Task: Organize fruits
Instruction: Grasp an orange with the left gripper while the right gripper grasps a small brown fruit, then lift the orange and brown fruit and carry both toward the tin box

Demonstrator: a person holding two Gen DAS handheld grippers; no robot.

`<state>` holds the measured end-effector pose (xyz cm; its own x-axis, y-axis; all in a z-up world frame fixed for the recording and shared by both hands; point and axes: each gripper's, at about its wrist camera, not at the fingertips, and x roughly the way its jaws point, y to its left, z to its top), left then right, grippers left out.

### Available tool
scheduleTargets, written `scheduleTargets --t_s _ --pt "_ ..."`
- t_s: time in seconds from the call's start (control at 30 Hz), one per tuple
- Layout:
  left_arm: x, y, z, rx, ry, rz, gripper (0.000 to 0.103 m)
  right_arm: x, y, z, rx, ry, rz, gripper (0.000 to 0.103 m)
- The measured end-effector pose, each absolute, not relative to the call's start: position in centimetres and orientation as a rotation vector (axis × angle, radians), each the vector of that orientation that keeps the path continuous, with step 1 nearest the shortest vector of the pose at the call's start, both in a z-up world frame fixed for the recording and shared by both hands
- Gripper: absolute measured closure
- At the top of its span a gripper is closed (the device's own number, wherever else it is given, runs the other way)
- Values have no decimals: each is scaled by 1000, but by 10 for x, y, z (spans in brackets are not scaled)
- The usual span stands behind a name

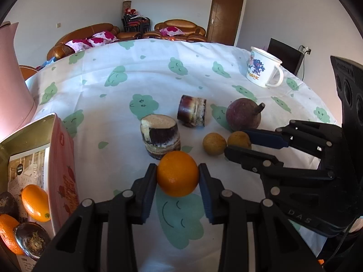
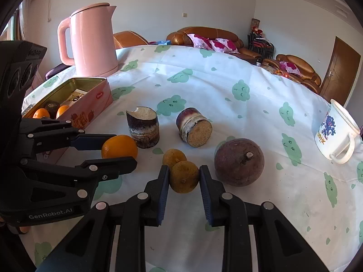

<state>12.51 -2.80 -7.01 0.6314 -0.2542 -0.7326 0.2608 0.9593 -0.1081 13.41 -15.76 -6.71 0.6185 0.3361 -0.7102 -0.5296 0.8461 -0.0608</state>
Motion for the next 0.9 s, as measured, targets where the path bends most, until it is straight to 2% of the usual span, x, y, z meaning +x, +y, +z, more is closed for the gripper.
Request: scheduleTargets --t_s 0.9 --pt "99 -23 -46 28 634 -253 65 116 -169 -48 -223 591 550 75"
